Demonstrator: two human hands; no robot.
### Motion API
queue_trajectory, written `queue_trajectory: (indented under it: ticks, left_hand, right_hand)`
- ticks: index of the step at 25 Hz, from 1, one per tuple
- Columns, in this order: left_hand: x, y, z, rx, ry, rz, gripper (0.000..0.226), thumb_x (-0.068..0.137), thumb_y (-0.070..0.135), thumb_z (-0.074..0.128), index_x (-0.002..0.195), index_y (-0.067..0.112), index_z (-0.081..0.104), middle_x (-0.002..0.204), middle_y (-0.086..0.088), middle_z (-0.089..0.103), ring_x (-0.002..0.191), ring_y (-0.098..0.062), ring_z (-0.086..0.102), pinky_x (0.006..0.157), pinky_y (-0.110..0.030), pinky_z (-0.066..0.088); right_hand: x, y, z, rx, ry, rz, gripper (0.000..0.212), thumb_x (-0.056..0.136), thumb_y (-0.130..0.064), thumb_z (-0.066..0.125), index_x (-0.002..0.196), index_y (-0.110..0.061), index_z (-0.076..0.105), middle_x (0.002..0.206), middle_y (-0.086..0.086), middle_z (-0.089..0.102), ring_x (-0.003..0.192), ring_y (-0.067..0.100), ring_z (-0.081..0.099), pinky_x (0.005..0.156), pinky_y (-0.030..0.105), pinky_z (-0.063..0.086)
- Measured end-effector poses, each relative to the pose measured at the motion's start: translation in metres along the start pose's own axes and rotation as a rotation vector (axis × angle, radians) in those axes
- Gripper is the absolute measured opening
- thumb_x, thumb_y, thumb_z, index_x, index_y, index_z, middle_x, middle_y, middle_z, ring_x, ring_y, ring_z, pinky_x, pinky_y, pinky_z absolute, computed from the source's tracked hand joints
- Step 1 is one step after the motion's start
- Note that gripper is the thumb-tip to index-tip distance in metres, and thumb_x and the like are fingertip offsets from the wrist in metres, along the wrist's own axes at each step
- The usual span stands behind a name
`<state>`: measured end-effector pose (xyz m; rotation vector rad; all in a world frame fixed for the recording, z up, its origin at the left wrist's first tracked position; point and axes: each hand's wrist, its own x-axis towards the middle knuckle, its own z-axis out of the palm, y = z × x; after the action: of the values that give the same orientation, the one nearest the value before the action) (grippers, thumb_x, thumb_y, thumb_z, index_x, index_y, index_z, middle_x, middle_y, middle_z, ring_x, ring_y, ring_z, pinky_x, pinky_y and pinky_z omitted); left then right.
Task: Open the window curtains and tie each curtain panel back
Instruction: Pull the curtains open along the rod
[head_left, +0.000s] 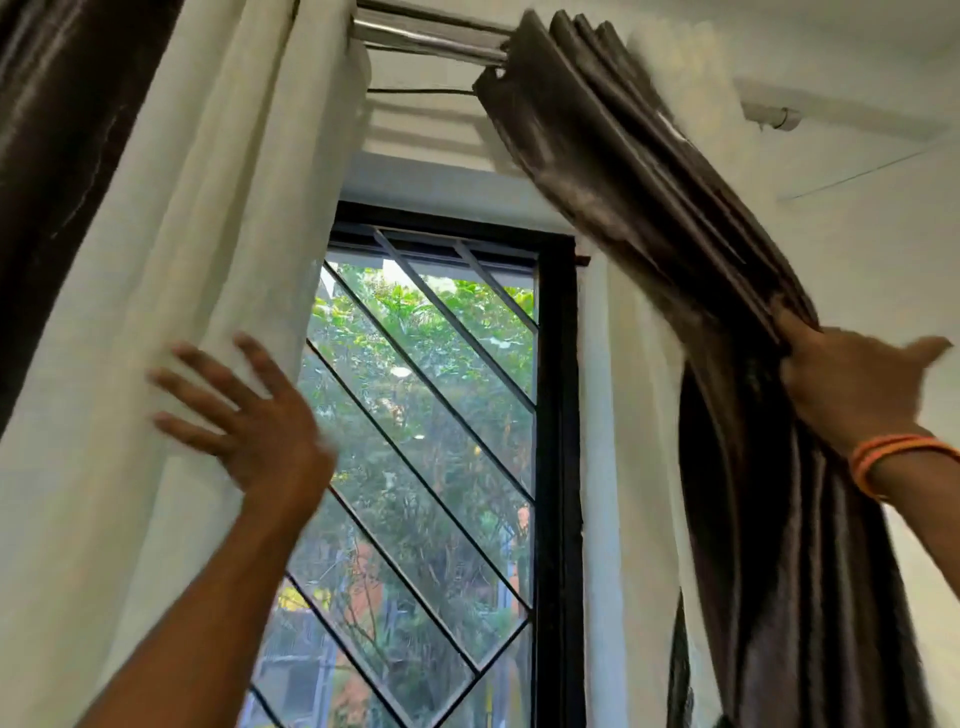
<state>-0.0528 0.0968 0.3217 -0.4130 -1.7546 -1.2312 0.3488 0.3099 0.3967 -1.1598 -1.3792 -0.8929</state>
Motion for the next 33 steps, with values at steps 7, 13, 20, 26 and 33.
queue_trajectory:
  ticks: [7,13,20,26,33]
  left_hand:
    - [0.054,-0.074,0.0,0.029,0.062,-0.182,0.112,0.07,0.012,0.073,0.15,0.018,-0.005,0.152,-0.034,0.016,0.133,-0.052,0.027,0.099,-0.072,0.03]
    - [0.039,-0.064,-0.003,-0.168,-0.237,-0.211,0.046,0.086,0.011,0.065,0.12,-0.01,0.043,0.117,-0.039,0.053,0.106,-0.056,0.053,0.088,-0.055,0.046]
    - [0.016,-0.015,-0.014,-0.362,-0.42,-0.085,0.039,0.085,0.014,0.065,0.117,-0.006,0.056,0.121,-0.029,0.059,0.112,-0.045,0.056,0.087,-0.042,0.047]
    - [0.007,-0.017,-0.038,-0.24,-0.451,-0.122,0.041,0.092,0.031,0.055,0.127,0.011,0.054,0.134,-0.016,0.045,0.124,-0.038,0.042,0.1,-0.043,0.037]
    - [0.024,-0.081,-0.074,-0.97,-0.64,-0.06,0.012,0.082,0.022,0.06,0.091,0.015,0.061,0.1,-0.009,0.066,0.104,-0.03,0.063,0.085,-0.044,0.053]
  right_hand:
    - [-0.026,0.004,0.037,0.192,-0.275,0.138,0.072,0.091,-0.014,0.05,0.15,-0.047,0.025,0.104,0.023,0.065,0.09,0.041,0.065,0.095,0.058,0.04]
    - [-0.05,-0.035,0.057,0.102,-0.241,0.086,0.083,0.092,-0.005,0.05,0.156,-0.038,0.008,0.111,0.017,0.056,0.073,0.032,0.051,0.094,0.057,0.038]
    - [-0.061,-0.111,0.014,0.18,0.08,0.088,0.068,0.073,-0.006,0.063,0.138,-0.007,0.042,0.139,0.027,0.028,0.116,0.042,0.034,0.097,0.063,0.031]
    - [-0.061,-0.308,-0.098,0.742,-0.022,-0.175,0.077,0.092,-0.059,0.042,0.152,-0.013,0.024,0.137,0.021,0.045,0.112,0.042,0.056,0.092,0.054,0.042]
    - [-0.068,-0.46,-0.173,0.894,-0.452,-0.181,0.116,0.084,-0.038,0.071,0.152,-0.031,-0.022,0.151,0.033,0.027,0.122,0.046,0.052,0.101,0.064,0.034]
